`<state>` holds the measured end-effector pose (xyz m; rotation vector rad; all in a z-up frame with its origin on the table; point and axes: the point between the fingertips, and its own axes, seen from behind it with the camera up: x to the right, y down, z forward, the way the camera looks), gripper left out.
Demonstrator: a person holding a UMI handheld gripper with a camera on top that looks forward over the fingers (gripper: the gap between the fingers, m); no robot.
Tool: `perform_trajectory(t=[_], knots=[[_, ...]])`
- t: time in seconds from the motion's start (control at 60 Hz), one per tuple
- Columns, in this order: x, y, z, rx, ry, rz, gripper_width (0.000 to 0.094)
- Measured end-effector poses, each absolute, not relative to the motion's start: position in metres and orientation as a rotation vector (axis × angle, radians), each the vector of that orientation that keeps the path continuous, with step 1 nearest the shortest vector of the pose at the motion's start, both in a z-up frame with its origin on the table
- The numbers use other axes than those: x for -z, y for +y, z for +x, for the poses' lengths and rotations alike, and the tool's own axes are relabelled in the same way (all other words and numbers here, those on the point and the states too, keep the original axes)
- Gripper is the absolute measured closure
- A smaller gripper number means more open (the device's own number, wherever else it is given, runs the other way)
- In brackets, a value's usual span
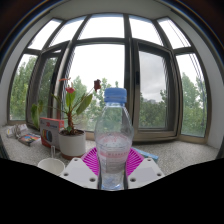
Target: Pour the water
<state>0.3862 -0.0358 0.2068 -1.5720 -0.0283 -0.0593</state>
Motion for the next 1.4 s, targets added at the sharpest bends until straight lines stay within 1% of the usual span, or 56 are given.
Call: perform_trajectory(t=[0.017, 0.15, 0.167, 0.267, 0.283, 0.3, 0.317, 0.333, 0.367, 0.383, 0.45, 0.533, 0.55, 0.567, 0.6, 0.633, 0.65, 0.7, 0.9, 1.033, 1.25, 1.4], knots=[[-0.191, -0.035, 0.388, 0.069, -0.028, -1.591, 0.0649], [-0.126, -0.027, 0.404, 0.098, -0.019, -1.699, 0.0651], [-0.113, -0.033, 0.405, 0.097, -0.018, -1.709, 0.065], [-0.076, -0.033, 0.411, 0.1, -0.012, -1.767, 0.0648], [-0.085, -0.029, 0.411, 0.104, -0.015, -1.756, 0.0648], [-0.084, -0.033, 0.409, 0.103, -0.007, -1.719, 0.0648], [-0.08, -0.035, 0.41, 0.102, -0.002, -1.731, 0.0645], [-0.084, -0.036, 0.41, 0.101, 0.001, -1.721, 0.0646], [-0.081, -0.036, 0.41, 0.099, 0.001, -1.731, 0.0642], [-0.081, -0.035, 0.412, 0.1, 0.005, -1.73, 0.0627], [-0.082, -0.034, 0.413, 0.098, 0.026, -1.729, 0.0532], [-0.08, -0.035, 0.418, 0.131, 0.029, -1.758, 0.0375], [-0.076, -0.036, 0.418, 0.141, 0.029, -1.78, 0.032], [-0.072, -0.037, 0.419, 0.149, 0.031, -1.803, 0.0244], [-0.07, -0.041, 0.419, 0.157, 0.036, -1.834, 0.0066], [-0.071, -0.046, 0.418, 0.154, 0.045, -1.842, 0.01], [-0.073, -0.049, 0.419, 0.158, 0.056, -1.844, 0.0101], [-0.081, -0.059, 0.42, 0.177, 0.088, -1.843, 0.0082], [-0.116, -0.133, 0.402, 0.228, 0.187, -1.874, 0.0082], [-0.143, -0.214, 0.368, 0.224, 0.211, -1.89, 0.0085], [-0.174, -0.358, 0.303, 0.253, 0.224, -1.912, 0.0085], [-0.183, -0.439, 0.264, 0.247, 0.225, -1.925, 0.0085]])
